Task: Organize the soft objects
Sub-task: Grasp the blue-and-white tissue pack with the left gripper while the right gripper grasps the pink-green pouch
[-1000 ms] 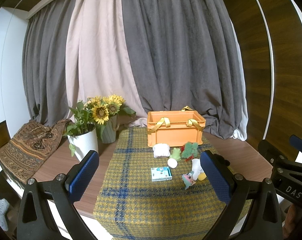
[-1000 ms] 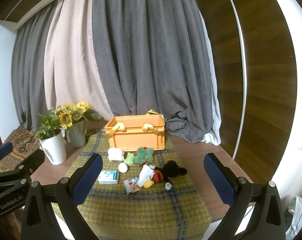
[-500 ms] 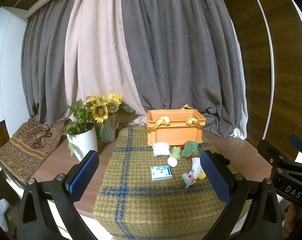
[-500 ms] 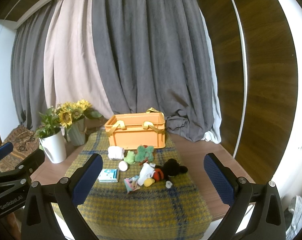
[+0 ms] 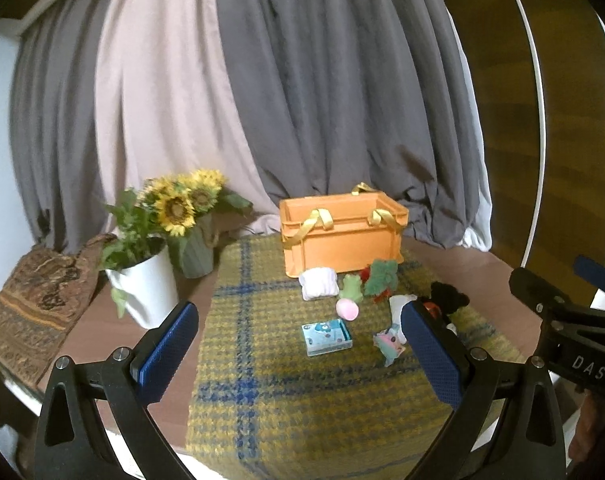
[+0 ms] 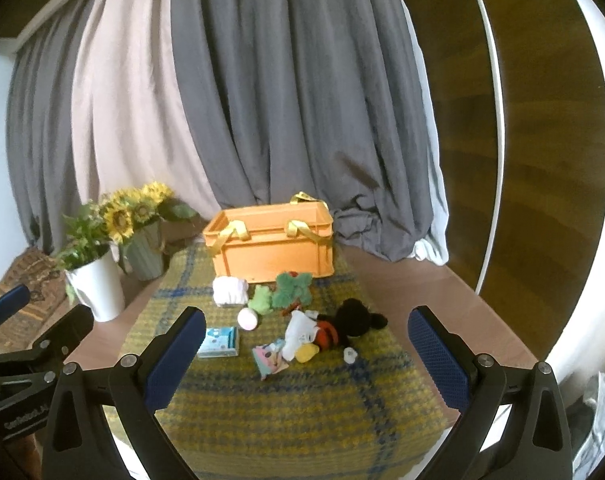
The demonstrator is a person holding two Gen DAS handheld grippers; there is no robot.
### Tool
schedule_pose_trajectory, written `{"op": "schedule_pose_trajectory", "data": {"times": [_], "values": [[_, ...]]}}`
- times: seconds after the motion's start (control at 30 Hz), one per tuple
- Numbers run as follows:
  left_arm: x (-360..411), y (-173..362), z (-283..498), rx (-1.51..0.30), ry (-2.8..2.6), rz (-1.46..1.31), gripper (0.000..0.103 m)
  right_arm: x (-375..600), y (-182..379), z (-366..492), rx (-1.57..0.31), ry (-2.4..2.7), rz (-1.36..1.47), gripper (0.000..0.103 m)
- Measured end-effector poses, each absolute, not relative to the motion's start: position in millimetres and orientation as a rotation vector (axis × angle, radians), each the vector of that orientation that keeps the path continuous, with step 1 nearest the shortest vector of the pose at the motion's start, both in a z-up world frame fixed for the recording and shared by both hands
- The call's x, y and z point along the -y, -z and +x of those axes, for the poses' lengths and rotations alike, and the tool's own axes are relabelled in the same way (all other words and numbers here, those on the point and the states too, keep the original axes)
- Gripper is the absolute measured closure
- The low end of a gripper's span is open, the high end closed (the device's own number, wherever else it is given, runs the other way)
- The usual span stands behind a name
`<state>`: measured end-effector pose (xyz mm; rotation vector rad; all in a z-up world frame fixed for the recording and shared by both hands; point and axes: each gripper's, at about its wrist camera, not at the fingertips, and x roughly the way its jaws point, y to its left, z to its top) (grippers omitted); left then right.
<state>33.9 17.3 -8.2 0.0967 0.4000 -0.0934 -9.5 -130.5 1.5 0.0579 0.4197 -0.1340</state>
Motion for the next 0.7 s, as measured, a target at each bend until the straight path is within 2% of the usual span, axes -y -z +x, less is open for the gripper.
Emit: {"op": "schedule_pose_trajectory", "data": {"times": [0.6,0.7], "values": [[-46.5,86.2,183.3,-0.553,0.483,0.301,0.000,77.4,65.4,97.0,-0.573,0.337,0.123,0.001],[-42.8,105.0,201.7,-0.582,0.571,0.358,0.000,72.7,80.7,111.2,-0.610,0.373,0.127,0.007]]}}
